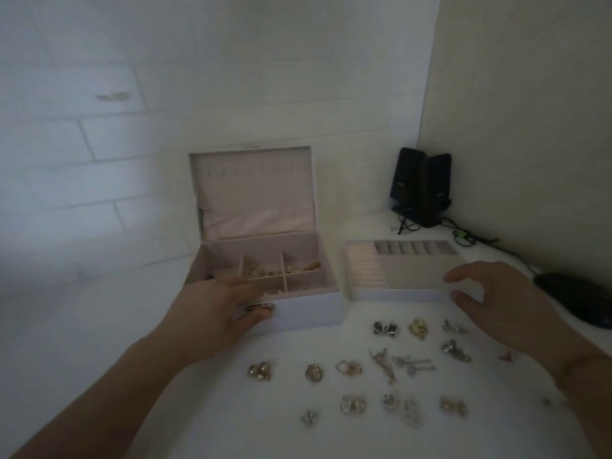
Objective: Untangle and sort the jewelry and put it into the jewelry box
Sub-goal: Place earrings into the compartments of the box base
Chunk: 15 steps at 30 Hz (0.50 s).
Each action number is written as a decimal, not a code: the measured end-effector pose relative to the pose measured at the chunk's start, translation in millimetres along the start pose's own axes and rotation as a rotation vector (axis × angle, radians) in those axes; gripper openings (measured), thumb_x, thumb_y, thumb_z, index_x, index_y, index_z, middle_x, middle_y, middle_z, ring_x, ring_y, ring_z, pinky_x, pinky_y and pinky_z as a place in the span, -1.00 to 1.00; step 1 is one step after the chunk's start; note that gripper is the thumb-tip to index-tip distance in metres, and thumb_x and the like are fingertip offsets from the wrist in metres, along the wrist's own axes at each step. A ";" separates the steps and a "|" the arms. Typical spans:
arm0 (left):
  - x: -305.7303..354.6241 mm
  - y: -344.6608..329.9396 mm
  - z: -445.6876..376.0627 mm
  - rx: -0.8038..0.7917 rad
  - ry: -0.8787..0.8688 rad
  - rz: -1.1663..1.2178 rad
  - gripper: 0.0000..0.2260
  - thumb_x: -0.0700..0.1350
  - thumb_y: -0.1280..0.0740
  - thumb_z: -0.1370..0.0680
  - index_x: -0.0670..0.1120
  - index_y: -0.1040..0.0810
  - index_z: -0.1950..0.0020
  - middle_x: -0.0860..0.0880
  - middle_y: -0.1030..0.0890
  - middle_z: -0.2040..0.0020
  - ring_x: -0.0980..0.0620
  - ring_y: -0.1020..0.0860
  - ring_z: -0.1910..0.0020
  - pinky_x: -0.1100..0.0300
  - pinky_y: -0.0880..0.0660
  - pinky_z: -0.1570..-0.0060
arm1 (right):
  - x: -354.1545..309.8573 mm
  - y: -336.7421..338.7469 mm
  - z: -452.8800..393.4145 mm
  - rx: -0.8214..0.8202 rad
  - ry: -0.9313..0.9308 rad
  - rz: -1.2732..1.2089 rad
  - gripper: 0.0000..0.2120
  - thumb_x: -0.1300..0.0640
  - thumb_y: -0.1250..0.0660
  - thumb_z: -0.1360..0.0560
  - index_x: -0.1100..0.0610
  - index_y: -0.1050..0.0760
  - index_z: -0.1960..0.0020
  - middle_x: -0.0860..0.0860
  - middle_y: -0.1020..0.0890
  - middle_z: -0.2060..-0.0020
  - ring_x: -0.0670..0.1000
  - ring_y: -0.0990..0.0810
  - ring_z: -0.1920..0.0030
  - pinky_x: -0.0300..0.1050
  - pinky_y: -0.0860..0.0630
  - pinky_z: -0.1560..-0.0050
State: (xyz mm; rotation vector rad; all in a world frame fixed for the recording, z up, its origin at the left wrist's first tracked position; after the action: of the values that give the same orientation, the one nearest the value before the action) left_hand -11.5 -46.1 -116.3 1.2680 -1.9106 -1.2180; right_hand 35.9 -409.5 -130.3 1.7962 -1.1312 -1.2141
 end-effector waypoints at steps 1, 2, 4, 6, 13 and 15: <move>-7.4 2.3 3.6 0.010 0.011 0.003 -0.45 0.43 0.06 -0.51 0.19 -0.60 -0.11 0.18 -0.65 0.08 0.07 -0.63 0.12 0.24 -0.45 0.28 | 5.8 1.5 -1.4 0.007 -0.031 0.003 -0.83 0.06 -0.36 -0.47 -0.11 -0.54 -0.05 -0.08 -0.57 -0.04 0.02 -0.49 -0.11 -0.11 -0.40 -0.14; -14.4 5.0 6.9 0.007 0.027 0.005 -0.47 0.43 0.04 -0.51 0.21 -0.60 -0.11 0.18 -0.66 0.06 0.06 -0.64 0.11 0.24 -0.46 0.28 | 12.2 3.7 -2.4 0.016 -0.068 -0.001 -0.84 0.07 -0.35 -0.47 -0.10 -0.54 -0.04 -0.05 -0.58 -0.06 0.04 -0.49 -0.12 -0.07 -0.42 -0.16; -26.8 11.4 11.8 0.006 0.060 0.015 -0.52 0.43 -0.01 -0.49 0.26 -0.58 -0.15 0.19 -0.66 0.02 0.04 -0.65 0.10 0.24 -0.46 0.30 | 24.4 10.3 -3.6 0.038 -0.126 -0.033 -0.84 0.11 -0.34 -0.49 -0.03 -0.55 -0.07 0.01 -0.58 -0.10 0.07 -0.50 -0.14 -0.05 -0.40 -0.20; -39.3 19.1 16.8 -0.002 0.097 0.021 -0.51 0.45 -0.01 -0.47 0.31 -0.57 -0.16 0.21 -0.66 0.02 0.02 -0.66 0.12 0.24 -0.45 0.31 | 35.2 12.0 -4.1 0.015 -0.172 -0.087 -0.79 0.15 -0.33 -0.51 0.06 -0.55 -0.14 0.06 -0.57 -0.16 0.09 -0.51 -0.17 -0.06 -0.38 -0.22; -52.3 36.0 17.1 -0.043 0.188 0.008 -0.56 0.52 -0.11 -0.38 0.26 -0.56 0.08 0.34 -0.46 0.09 0.06 -0.56 0.11 0.14 -0.50 0.22 | 43.1 -2.0 -5.4 -0.134 -0.212 -0.158 -0.67 0.05 -0.21 -0.58 0.02 -0.43 -0.33 0.06 -0.45 -0.35 0.09 -0.41 -0.32 -0.07 -0.29 -0.32; -13.5 55.1 -3.8 0.093 0.078 0.030 -0.61 0.35 -0.23 -0.41 0.08 -0.61 0.07 0.19 -0.53 0.06 0.05 -0.55 0.10 0.19 -0.47 0.15 | 42.8 -3.8 -7.1 -0.143 -0.225 -0.188 -0.64 0.06 -0.19 -0.59 0.07 -0.39 -0.37 0.07 -0.40 -0.39 0.08 -0.36 -0.37 -0.10 -0.23 -0.35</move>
State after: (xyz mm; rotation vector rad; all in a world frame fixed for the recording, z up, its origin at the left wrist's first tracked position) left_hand -26.2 -27.0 -64.9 1.3104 -1.9430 -1.0602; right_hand 51.5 -446.9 -146.2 1.7187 -0.9840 -1.5995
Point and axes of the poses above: each hand's wrist, its own z-axis away from the middle knuckle, its own y-axis out of the back of the hand, x = y × z, the point moved 10 cm from there along -z, towards the middle knuckle
